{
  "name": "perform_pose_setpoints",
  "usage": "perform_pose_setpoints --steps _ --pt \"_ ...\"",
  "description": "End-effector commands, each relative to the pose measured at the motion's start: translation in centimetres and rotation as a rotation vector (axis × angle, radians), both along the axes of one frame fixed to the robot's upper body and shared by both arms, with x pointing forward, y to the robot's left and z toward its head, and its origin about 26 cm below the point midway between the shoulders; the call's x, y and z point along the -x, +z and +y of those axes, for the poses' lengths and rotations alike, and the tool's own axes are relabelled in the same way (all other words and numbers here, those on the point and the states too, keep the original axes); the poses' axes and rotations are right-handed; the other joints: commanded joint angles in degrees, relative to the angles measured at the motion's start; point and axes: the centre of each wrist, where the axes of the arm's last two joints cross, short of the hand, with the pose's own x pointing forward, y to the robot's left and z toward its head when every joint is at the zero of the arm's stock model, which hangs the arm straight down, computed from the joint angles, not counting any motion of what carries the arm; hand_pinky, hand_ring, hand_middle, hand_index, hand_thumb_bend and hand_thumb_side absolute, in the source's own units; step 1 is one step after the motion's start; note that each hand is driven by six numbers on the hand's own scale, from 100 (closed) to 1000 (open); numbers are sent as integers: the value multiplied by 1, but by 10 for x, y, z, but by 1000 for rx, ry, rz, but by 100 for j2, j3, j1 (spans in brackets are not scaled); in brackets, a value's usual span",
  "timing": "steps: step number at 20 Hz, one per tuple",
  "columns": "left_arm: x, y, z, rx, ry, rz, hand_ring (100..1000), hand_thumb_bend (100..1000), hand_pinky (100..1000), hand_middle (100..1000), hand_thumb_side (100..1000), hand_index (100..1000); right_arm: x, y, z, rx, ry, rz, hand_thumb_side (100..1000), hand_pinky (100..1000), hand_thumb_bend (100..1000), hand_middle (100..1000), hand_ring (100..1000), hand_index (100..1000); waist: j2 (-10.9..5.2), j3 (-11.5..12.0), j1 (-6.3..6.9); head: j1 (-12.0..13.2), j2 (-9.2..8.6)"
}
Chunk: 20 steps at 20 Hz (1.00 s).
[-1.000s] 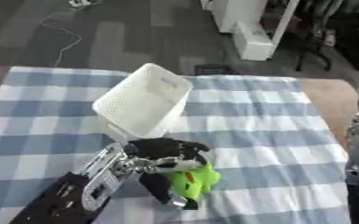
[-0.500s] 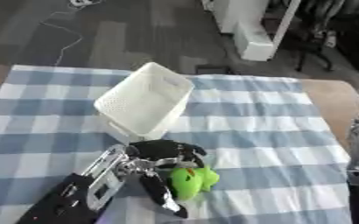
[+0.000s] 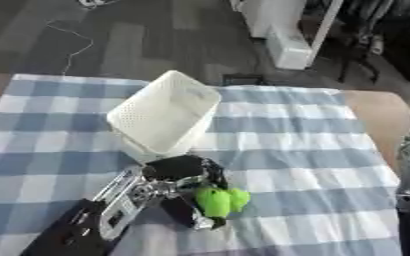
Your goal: Pick up objects on the table and place them in the box.
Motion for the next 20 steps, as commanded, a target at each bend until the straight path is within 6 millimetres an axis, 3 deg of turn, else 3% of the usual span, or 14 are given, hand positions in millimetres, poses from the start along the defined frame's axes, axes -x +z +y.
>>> perform_pose_setpoints --steps 1,2,3,8,12,16,20 --pt "-1 6 -2 143 8 -53 115 100 100 334 691 558 3 8 1 -1 11 -34 964 358 100 594 481 722 -60 -16 14 -2 8" --pt "-2 4 -1 162 12 -56 100 100 100 154 681 500 3 8 1 0 11 -34 964 358 100 594 481 722 -60 -16 14 -2 8" --pt "-2 2 -1 174 16 -58 100 100 100 112 682 480 3 8 1 0 11 -34 964 358 100 594 481 722 -59 -15 13 -3 7" --pt "-1 -3 -2 182 24 -39 100 100 100 100 645 371 3 8 1 3 11 -34 965 357 100 594 482 723 -60 -10 11 -9 -1" --pt "3 6 -6 205 30 -20 100 100 100 100 627 334 3 8 0 4 7 -33 965 358 100 594 482 722 -65 5 16 -33 -10" --pt "10 30 -11 336 106 74 100 100 100 100 618 375 3 7 -2 2 -3 -35 965 359 100 593 481 721 -79 42 33 -73 -2" --pt "23 67 -10 538 177 238 100 100 100 100 613 391 3 6 -5 -4 -21 -32 966 361 100 592 481 721 -108 103 69 -111 -13"
